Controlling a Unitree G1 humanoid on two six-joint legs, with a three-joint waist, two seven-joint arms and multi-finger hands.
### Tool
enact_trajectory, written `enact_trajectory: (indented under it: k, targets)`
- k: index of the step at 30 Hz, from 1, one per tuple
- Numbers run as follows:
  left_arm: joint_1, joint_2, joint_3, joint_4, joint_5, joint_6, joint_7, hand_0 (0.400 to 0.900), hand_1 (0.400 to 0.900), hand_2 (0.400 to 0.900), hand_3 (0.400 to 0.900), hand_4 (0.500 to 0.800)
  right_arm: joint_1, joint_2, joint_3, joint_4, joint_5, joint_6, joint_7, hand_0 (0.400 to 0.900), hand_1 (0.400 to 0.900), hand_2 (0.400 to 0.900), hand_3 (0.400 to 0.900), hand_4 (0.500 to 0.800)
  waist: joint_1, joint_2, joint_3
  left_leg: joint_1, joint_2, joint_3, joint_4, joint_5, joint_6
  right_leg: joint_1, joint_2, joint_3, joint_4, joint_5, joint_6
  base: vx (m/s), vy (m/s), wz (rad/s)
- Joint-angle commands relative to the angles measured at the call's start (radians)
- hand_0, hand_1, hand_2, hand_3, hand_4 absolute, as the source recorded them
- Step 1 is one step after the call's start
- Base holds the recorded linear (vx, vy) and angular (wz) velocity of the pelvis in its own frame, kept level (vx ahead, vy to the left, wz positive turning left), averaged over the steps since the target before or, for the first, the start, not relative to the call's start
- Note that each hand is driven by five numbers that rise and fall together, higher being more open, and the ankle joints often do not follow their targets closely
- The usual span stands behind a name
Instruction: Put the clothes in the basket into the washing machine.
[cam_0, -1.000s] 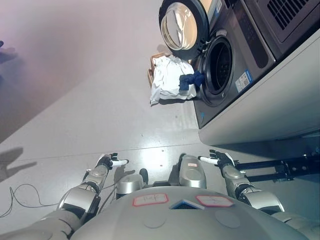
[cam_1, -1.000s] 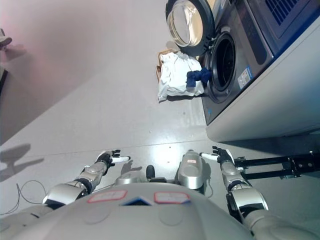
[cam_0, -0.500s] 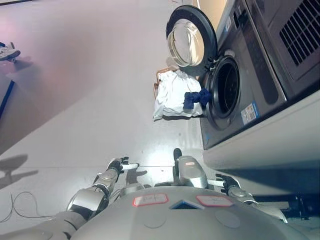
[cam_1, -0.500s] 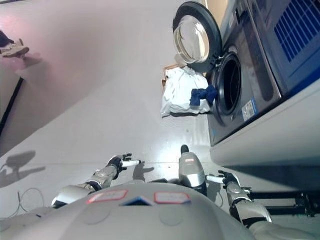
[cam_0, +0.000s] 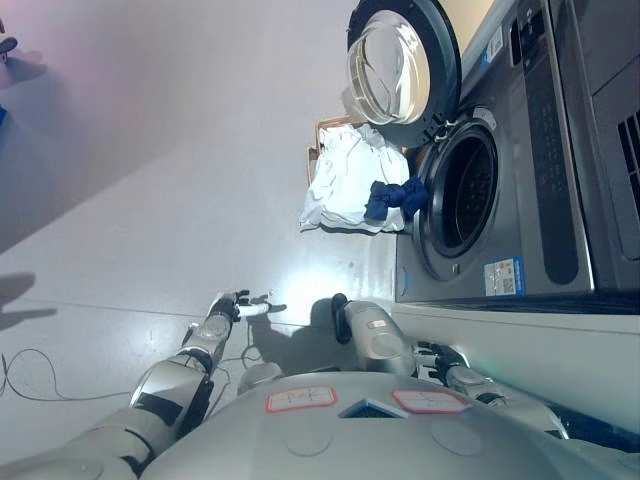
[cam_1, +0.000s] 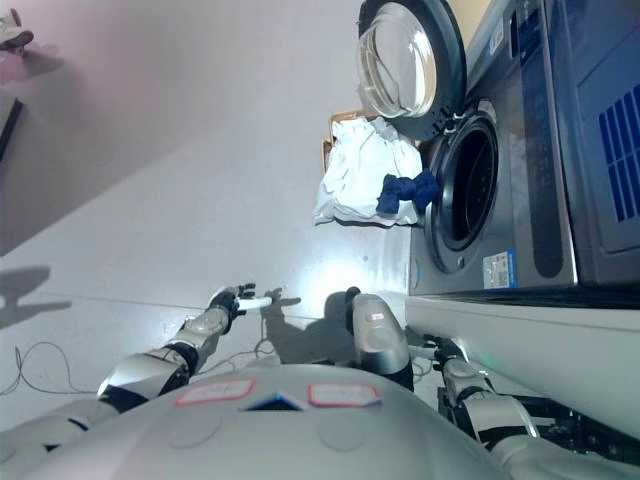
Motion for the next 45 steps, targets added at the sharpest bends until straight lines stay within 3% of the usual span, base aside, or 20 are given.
enact_trajectory:
  k: [1,3,5,7,8,9,10,11,14,16,18,21,22,23,24,25,32,39,41,45]
  targets:
    - [-0.043,0.061,-0.008,-0.080,-0.031,-0.023,0.007,0.900,0.900,0.900,0.900,0.800,-0.015,-0.109,-0.003,0.032,0.020,-0.022,-0.062,0.900,0.900,0.900,0.900,0.800,0.008,-0.049,0.016,0.105,-0.023,0.111,0.164,0.431,0.118,0.004,0.026,0.116,-0.180,0.234,0.022,0.32,-0.284,0.06]
    - [-0.053,0.066,-0.009,-0.079,-0.028,-0.024,0.004,0.900,0.900,0.900,0.900,0.800,-0.005,-0.114,-0.007,0.032,0.021,-0.022,-0.067,0.900,0.900,0.900,0.900,0.800,0.040,-0.087,0.030,-0.010,-0.059,0.133,0.200,0.341,0.156,0.070,0.030,0.142,-0.195,0.212,0.013,0.25,-0.165,-0.06]
    - [-0.047,0.078,-0.004,-0.072,-0.020,-0.026,-0.002,0.900,0.900,0.900,0.900,0.800,-0.014,-0.131,0.001,0.037,0.017,-0.026,-0.074,0.900,0.900,0.900,0.900,0.800,0.109,-0.153,0.059,-0.223,-0.152,0.131,0.164,0.175,0.201,0.179,0.025,0.195,-0.231,0.189,0.025,0.32,-0.139,-0.41]
    - [-0.043,0.085,0.000,-0.063,-0.026,-0.030,0.000,0.900,0.900,0.900,0.900,0.800,-0.021,-0.134,0.009,0.035,0.015,-0.029,-0.078,0.900,0.900,0.900,0.900,0.800,0.130,-0.166,0.066,-0.279,-0.161,0.117,0.095,0.185,0.192,0.204,0.030,0.210,-0.237,0.181,0.032,0.22,-0.031,-0.49]
    - [-0.037,0.089,0.003,-0.058,-0.028,-0.029,-0.001,0.900,0.900,0.900,0.900,0.800,-0.027,-0.136,0.016,0.028,0.014,-0.033,-0.079,0.900,0.900,0.900,0.900,0.800,0.149,-0.168,0.074,-0.305,-0.167,0.086,0.022,0.213,0.184,0.228,0.041,0.224,-0.238,0.176,0.036,0.42,0.047,-1.00]
    - [-0.026,0.097,0.010,-0.042,-0.027,-0.032,0.001,0.900,0.900,0.900,0.900,0.800,-0.043,-0.137,0.034,0.013,0.013,-0.043,-0.086,0.900,0.900,0.900,0.900,0.800,0.188,-0.150,0.073,-0.367,-0.167,0.012,-0.159,0.285,0.168,0.275,0.079,0.259,-0.248,0.152,0.040,0.34,0.046,-0.78]
    - [-0.025,0.098,0.010,-0.041,-0.027,-0.032,0.001,0.900,0.900,0.900,0.900,0.800,-0.043,-0.137,0.035,0.013,0.013,-0.043,-0.086,0.900,0.900,0.900,0.900,0.800,0.190,-0.155,0.081,-0.348,-0.170,0.016,-0.172,0.288,0.169,0.288,0.075,0.261,-0.248,0.148,0.040,0.53,0.082,-1.20]
    - [-0.002,0.100,0.024,-0.014,-0.025,-0.033,0.000,0.900,0.900,0.900,0.900,0.800,-0.062,-0.136,0.055,0.003,0.019,-0.052,-0.089,0.900,0.900,0.900,0.900,0.800,0.224,-0.143,0.073,-0.393,-0.159,-0.041,-0.311,0.321,0.155,0.347,0.096,0.315,-0.258,0.112,0.042,0.42,0.072,-0.97]
    - [0.022,0.101,0.052,0.004,-0.033,-0.033,0.001,0.900,0.900,0.900,0.900,0.800,-0.078,-0.125,0.079,-0.001,0.020,-0.053,-0.082,0.900,0.900,0.900,0.900,0.800,0.254,-0.136,0.064,-0.406,-0.151,-0.027,-0.367,0.336,0.146,0.412,0.094,0.358,-0.256,0.067,0.048,0.38,0.110,-0.90]
    - [0.078,0.101,0.099,0.015,-0.038,-0.031,-0.002,0.900,0.900,0.900,0.900,0.800,-0.096,-0.105,0.106,0.012,-0.003,-0.047,-0.066,0.900,0.900,0.900,0.900,0.800,0.313,-0.113,0.022,-0.377,-0.134,-0.042,-0.340,0.359,0.151,0.482,0.068,0.402,-0.238,0.006,0.059,0.62,0.307,-1.58]
    - [0.087,0.097,0.110,0.020,-0.041,-0.029,-0.003,0.900,0.900,0.900,0.900,0.800,-0.098,-0.096,0.113,0.009,-0.015,-0.045,-0.066,0.900,0.900,0.900,0.900,0.800,0.325,-0.109,0.010,-0.354,-0.135,-0.022,-0.345,0.386,0.149,0.506,0.040,0.387,-0.234,-0.010,0.071,0.31,0.224,-0.63]
    - [0.077,0.105,0.106,0.031,-0.038,-0.030,0.003,0.900,0.900,0.900,0.900,0.800,-0.108,-0.077,0.089,-0.010,0.000,-0.040,-0.061,0.900,0.900,0.900,0.900,0.800,0.339,-0.112,-0.029,-0.336,-0.155,0.040,-0.286,0.396,0.153,0.526,-0.038,0.376,-0.197,0.019,0.124,0.34,0.246,-0.69]
    - [0.083,0.111,0.115,0.026,-0.044,-0.029,0.011,0.900,0.900,0.900,0.900,0.800,-0.111,-0.058,0.104,-0.017,-0.016,-0.035,-0.057,0.900,0.900,0.900,0.900,0.800,0.352,-0.112,-0.049,-0.321,-0.150,0.088,-0.275,0.377,0.149,0.503,-0.088,0.321,-0.202,0.086,0.162,0.27,0.167,-0.85]
    - [0.084,0.112,0.114,0.025,-0.044,-0.029,0.011,0.900,0.900,0.900,0.900,0.800,-0.111,-0.058,0.104,-0.017,-0.016,-0.035,-0.057,0.900,0.900,0.900,0.900,0.800,0.352,-0.114,-0.049,-0.320,-0.152,0.090,-0.275,0.377,0.149,0.505,-0.090,0.322,-0.203,0.085,0.162,0.28,0.185,-0.78]
    - [0.075,0.116,0.112,0.022,-0.045,-0.027,0.014,0.900,0.900,0.900,0.900,0.800,-0.108,-0.052,0.107,-0.023,-0.025,-0.031,-0.058,0.900,0.900,0.900,0.900,0.800,0.363,-0.116,-0.066,-0.306,-0.157,0.111,-0.275,0.361,0.148,0.493,-0.128,0.260,-0.232,0.134,0.188,0.18,0.119,-0.32]
    - [0.069,0.120,0.111,0.019,-0.043,-0.028,0.016,0.900,0.900,0.900,0.900,0.800,-0.107,-0.050,0.106,-0.033,-0.024,-0.031,-0.056,0.900,0.900,0.900,0.900,0.800,0.365,-0.118,-0.075,-0.304,-0.161,0.121,-0.269,0.348,0.150,0.494,-0.147,0.234,-0.251,0.152,0.198,0.17,0.118,-0.31]
    - [0.029,0.127,0.089,-0.012,-0.028,-0.041,0.025,0.900,0.900,0.900,0.900,0.800,-0.110,-0.059,0.113,-0.045,-0.043,-0.034,-0.048,0.900,0.900,0.900,0.900,0.800,0.354,-0.135,-0.086,-0.355,-0.170,0.159,-0.228,0.315,0.151,0.490,-0.199,0.175,-0.323,0.164,0.218,0.07,0.064,-0.10]
    - [0.014,0.124,0.066,-0.035,-0.016,-0.051,0.026,0.900,0.900,0.900,0.900,0.800,-0.114,-0.075,0.113,-0.051,-0.055,-0.034,-0.051,0.900,0.900,0.900,0.900,0.800,0.352,-0.155,-0.089,-0.377,-0.191,0.184,-0.213,0.282,0.162,0.461,-0.260,0.136,-0.318,0.268,0.242,0.07,0.065,-0.11]
    - [0.014,0.117,0.064,-0.018,-0.016,-0.053,0.023,0.900,0.900,0.900,0.900,0.800,-0.114,-0.079,0.109,-0.053,-0.056,-0.034,-0.049,0.900,0.900,0.900,0.900,0.800,0.350,-0.156,-0.093,-0.360,-0.203,0.206,-0.206,0.259,0.166,0.457,-0.291,0.123,-0.309,0.331,0.253,0.10,0.076,-0.14]
    - [0.020,0.114,0.060,-0.011,-0.020,-0.053,0.020,0.900,0.900,0.900,0.900,0.800,-0.112,-0.080,0.101,-0.055,-0.049,-0.035,-0.049,0.900,0.900,0.900,0.900,0.800,0.339,-0.155,-0.099,-0.329,-0.217,0.213,-0.217,0.248,0.170,0.451,-0.294,0.157,-0.296,0.408,0.256,0.12,0.093,-0.07]
